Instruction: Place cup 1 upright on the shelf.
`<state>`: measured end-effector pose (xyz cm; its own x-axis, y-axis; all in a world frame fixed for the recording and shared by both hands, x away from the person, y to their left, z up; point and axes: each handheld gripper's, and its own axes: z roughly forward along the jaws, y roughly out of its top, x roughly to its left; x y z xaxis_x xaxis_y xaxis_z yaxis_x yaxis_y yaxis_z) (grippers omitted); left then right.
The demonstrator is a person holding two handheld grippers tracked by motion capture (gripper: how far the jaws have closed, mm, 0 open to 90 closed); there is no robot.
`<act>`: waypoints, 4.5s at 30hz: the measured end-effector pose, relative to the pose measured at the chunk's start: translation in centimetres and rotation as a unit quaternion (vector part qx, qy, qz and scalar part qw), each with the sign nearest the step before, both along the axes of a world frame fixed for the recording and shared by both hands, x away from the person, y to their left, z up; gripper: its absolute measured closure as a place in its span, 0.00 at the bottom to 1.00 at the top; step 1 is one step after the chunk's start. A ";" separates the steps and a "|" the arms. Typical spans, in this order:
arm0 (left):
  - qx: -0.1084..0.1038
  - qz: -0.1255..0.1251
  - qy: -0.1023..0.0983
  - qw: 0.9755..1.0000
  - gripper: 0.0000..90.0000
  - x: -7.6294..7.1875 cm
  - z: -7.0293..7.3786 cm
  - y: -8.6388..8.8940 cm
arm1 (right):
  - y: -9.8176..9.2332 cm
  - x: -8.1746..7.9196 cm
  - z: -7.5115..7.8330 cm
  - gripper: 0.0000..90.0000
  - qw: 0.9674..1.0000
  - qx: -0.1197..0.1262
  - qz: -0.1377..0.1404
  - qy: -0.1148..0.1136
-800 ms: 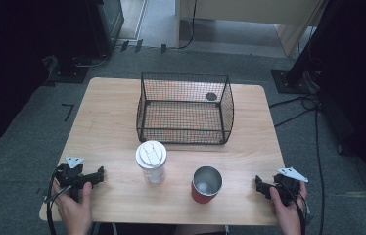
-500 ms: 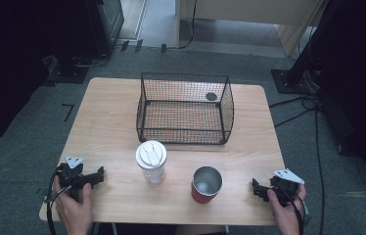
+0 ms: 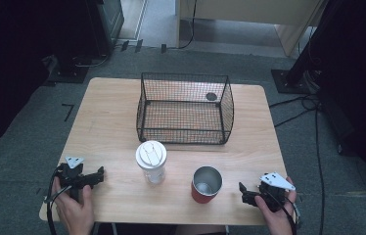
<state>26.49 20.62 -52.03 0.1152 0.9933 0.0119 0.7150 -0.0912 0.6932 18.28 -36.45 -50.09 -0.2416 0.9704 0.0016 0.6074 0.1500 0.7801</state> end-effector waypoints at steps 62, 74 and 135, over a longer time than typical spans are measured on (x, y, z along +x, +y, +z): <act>0.000 0.008 0.001 1.000 0.00 0.2 0.0 -0.8 | 10.5 -2.1 2.8 0.01 0.979 0.075 0.184 -0.037; 0.000 0.008 0.001 1.000 0.00 0.2 0.0 -0.8 | 12.3 -1.4 2.9 0.01 0.981 0.072 0.175 -0.052; -0.001 0.006 0.000 1.000 0.00 0.2 0.0 -0.8 | 12.2 1.0 8.0 0.08 0.978 0.083 0.056 -0.185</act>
